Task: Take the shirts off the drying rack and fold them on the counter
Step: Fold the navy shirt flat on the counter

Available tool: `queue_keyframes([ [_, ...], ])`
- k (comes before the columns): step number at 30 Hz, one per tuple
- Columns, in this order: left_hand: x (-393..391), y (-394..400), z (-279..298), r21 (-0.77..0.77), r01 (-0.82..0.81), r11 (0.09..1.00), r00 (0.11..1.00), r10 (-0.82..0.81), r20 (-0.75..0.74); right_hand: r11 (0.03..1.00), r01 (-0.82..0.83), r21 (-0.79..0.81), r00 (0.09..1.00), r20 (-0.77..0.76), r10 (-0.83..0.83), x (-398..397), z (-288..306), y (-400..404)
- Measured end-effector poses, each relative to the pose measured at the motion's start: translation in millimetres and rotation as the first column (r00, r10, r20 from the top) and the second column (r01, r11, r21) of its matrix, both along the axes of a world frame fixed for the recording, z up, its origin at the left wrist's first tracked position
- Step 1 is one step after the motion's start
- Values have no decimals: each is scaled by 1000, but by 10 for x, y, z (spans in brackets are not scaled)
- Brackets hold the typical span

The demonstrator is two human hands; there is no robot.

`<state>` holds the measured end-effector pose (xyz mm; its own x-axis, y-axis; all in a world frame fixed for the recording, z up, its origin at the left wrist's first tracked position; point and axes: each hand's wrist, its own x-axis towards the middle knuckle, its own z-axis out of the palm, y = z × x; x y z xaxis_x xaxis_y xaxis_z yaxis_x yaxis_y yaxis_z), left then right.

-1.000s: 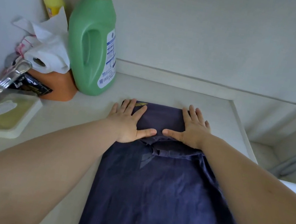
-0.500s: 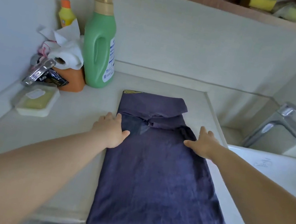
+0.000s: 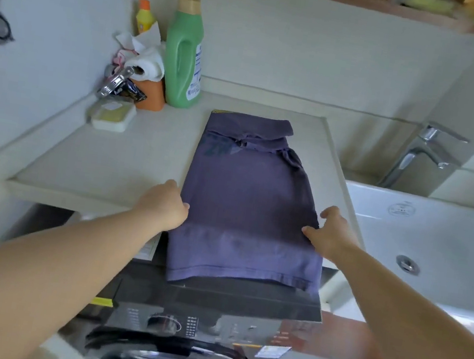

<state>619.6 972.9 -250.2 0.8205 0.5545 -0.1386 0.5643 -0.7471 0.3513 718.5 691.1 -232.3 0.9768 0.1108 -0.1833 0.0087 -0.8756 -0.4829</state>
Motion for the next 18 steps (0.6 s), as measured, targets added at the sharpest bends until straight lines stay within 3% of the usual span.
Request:
queue_keyframes([
  [3,-299,-169,-17,102,-68,992,997,66,26,995,91,-27,982,168,-86,-236,-94,-169],
  [5,-411,-193,-66,138,-78,987,995,86,-55,985,99,-138,991,98,-86,-333,-131,-220],
  [7,-471,-189,-156,79,-70,994,990,79,-121,980,101,-170,992,-55,-112,-406,-194,-225],
  [8,-477,-190,-206,-6,-68,998,991,67,-114,985,105,-134,984,-128,-123,-433,-229,-210],
  [10,-472,-213,-299,-285,-84,955,996,79,-30,975,199,96,946,-277,-166,-452,-328,-202],
  [12,-473,-238,-372,-462,-75,884,991,118,65,890,316,329,910,-370,-186,-470,-425,-220],
  [18,-699,-288,-279,-440,-37,897,993,83,84,740,390,548,883,-449,-133,-612,-349,-294],
])
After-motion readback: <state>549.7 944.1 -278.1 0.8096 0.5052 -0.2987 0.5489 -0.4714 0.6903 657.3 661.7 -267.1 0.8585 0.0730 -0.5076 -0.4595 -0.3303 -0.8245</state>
